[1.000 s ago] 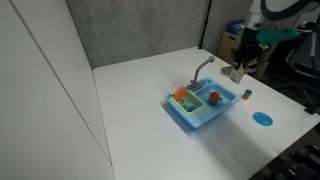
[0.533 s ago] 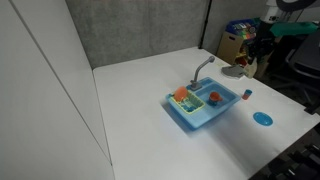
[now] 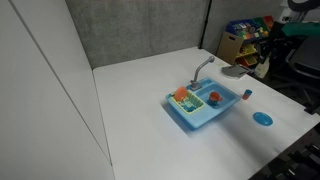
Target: Place the toy bottle on the blue plate
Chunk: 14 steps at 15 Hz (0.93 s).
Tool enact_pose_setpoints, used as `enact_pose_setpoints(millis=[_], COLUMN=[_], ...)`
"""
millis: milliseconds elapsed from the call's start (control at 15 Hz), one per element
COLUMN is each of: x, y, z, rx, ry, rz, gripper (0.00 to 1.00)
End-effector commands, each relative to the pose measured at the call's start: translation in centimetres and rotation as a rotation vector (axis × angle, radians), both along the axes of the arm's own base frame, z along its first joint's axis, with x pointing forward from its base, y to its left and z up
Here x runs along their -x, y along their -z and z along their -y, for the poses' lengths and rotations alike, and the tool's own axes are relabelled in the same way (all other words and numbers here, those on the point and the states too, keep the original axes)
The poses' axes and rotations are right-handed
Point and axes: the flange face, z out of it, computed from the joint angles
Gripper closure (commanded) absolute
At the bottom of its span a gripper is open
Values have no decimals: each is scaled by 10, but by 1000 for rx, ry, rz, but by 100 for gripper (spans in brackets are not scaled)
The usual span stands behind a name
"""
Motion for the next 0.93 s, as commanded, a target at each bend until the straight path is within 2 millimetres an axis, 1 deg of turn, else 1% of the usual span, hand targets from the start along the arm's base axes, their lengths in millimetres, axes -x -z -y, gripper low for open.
enact_pose_setpoints(millis=[0, 200, 400, 600, 867], x=[12, 22, 33, 44, 58], y=[4, 16, 29, 47, 73], z=[25, 45, 60, 74, 86], rx=[-7, -12, -17, -15, -24], ry=[48, 87, 114, 152, 188], rz=[-8, -11, -11, -6, 14], gripper=[91, 91, 91, 91, 91])
